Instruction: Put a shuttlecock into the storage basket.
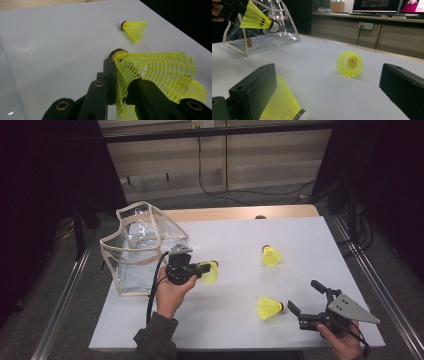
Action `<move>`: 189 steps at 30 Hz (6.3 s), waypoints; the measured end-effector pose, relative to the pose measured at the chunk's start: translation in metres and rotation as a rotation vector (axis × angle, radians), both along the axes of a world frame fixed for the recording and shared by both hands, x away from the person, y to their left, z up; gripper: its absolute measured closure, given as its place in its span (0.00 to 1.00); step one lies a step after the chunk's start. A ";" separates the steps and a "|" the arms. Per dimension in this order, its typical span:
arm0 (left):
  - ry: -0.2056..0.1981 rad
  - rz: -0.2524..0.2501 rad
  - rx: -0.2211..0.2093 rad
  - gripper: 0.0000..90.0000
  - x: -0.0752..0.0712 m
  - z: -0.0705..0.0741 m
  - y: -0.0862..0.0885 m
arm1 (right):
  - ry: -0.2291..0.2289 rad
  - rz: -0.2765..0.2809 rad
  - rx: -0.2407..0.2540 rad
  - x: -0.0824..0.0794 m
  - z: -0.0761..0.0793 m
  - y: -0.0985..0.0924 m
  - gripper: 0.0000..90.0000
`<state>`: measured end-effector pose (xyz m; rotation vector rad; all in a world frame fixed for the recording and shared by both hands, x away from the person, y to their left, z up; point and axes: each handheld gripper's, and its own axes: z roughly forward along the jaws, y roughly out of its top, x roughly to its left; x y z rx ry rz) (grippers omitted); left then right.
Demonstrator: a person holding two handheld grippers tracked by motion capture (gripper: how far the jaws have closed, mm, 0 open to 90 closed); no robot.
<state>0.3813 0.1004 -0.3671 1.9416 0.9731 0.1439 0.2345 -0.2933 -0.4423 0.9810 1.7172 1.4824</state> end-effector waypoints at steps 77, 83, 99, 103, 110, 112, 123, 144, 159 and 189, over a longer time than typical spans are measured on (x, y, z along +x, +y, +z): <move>-0.024 0.043 0.041 0.93 0.040 0.101 0.022 | 0.002 -0.007 0.010 -0.001 0.000 -0.002 0.01; -0.018 0.053 0.040 0.93 0.043 0.103 0.025 | 0.000 -0.007 0.007 -0.001 0.000 -0.002 0.01; -0.026 0.101 0.040 0.93 0.053 0.113 0.040 | 0.000 -0.004 0.006 -0.001 0.000 -0.002 0.01; -0.026 0.115 0.027 0.93 0.056 0.114 0.046 | 0.000 -0.007 0.009 -0.001 0.000 -0.002 0.01; -0.027 0.137 0.031 0.93 0.061 0.118 0.055 | 0.001 -0.007 0.010 -0.001 0.000 -0.002 0.01; -0.033 0.145 0.039 0.93 0.061 0.119 0.056 | 0.000 -0.007 0.008 -0.001 0.000 -0.002 0.01; -0.030 0.169 0.045 0.93 0.066 0.120 0.063 | 0.000 -0.006 0.010 -0.001 0.000 -0.002 0.01; -0.041 0.220 0.065 0.93 0.076 0.120 0.076 | 0.000 -0.004 0.007 -0.001 0.000 -0.002 0.01; -0.037 0.264 0.079 0.93 0.084 0.117 0.086 | 0.001 -0.005 0.008 -0.001 0.000 -0.002 0.01; -0.020 0.342 0.105 0.93 0.097 0.108 0.105 | 0.002 -0.005 0.010 -0.001 0.000 -0.002 0.01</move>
